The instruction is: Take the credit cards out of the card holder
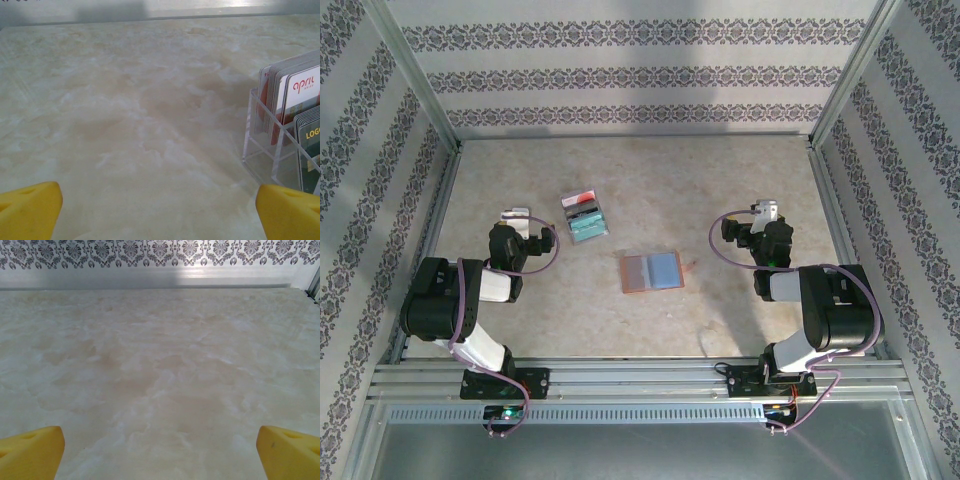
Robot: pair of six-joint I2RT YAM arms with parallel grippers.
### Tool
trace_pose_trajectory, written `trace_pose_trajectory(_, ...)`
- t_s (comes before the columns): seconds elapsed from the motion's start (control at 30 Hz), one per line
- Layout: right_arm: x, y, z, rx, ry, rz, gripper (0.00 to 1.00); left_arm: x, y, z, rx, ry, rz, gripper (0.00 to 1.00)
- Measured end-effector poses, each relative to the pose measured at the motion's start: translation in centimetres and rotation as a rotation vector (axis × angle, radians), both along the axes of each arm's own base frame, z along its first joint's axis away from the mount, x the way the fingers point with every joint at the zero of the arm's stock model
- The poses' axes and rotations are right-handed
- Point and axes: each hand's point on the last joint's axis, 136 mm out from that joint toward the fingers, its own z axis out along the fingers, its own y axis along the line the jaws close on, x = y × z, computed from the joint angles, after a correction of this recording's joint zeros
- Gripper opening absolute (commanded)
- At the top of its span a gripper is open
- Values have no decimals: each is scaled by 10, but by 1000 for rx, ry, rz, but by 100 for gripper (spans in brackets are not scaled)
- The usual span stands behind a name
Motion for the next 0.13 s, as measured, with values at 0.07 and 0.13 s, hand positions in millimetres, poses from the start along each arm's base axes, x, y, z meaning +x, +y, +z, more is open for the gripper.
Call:
trace_pose_trajectory(0.07,0,0,0,-3,0,1,98,0,0,0,0,0,0,99)
trace_pose_trajectory(0.13,0,0,0,-3,0,1,98,0,0,0,0,0,0,99)
